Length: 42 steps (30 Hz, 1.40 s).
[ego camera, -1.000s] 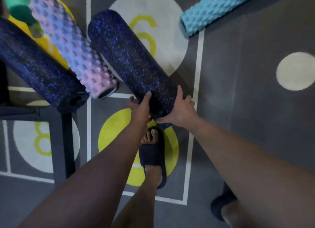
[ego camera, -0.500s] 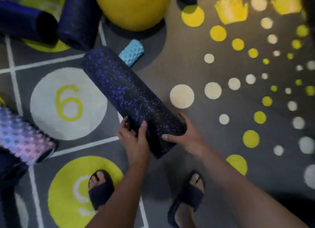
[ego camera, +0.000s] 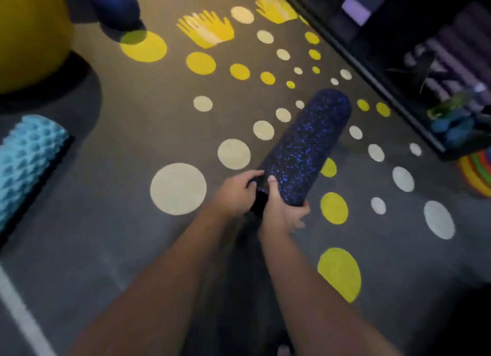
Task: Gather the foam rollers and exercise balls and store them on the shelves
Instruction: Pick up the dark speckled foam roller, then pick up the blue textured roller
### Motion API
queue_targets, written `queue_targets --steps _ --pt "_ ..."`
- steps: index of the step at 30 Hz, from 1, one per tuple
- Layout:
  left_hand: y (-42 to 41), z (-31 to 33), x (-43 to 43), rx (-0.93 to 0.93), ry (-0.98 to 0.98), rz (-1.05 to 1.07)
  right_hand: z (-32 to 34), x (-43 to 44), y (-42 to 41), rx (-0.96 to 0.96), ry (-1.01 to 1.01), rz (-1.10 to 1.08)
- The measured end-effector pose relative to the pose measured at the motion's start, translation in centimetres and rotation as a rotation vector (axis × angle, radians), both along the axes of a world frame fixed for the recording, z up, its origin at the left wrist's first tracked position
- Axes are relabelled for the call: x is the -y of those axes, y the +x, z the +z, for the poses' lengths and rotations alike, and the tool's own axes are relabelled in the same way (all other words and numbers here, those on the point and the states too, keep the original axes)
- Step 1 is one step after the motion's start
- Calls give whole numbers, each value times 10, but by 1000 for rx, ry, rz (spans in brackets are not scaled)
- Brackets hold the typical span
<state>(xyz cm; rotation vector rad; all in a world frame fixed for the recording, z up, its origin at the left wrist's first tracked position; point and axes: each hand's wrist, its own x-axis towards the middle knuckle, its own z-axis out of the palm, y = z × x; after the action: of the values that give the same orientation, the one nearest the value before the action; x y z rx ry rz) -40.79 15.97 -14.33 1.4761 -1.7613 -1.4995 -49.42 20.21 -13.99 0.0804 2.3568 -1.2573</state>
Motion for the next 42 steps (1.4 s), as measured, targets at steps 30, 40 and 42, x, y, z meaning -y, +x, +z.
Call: queue_targets --steps 30,40,42 --pt "332 -31 -57 -132 26 698 -31 28 275 634 -115 1268" --pt "187 32 14 -245 -178 342 -1 80 65 431 -489 691" --pt "169 15 5 -164 -227 313 -12 82 31 155 -421 561"
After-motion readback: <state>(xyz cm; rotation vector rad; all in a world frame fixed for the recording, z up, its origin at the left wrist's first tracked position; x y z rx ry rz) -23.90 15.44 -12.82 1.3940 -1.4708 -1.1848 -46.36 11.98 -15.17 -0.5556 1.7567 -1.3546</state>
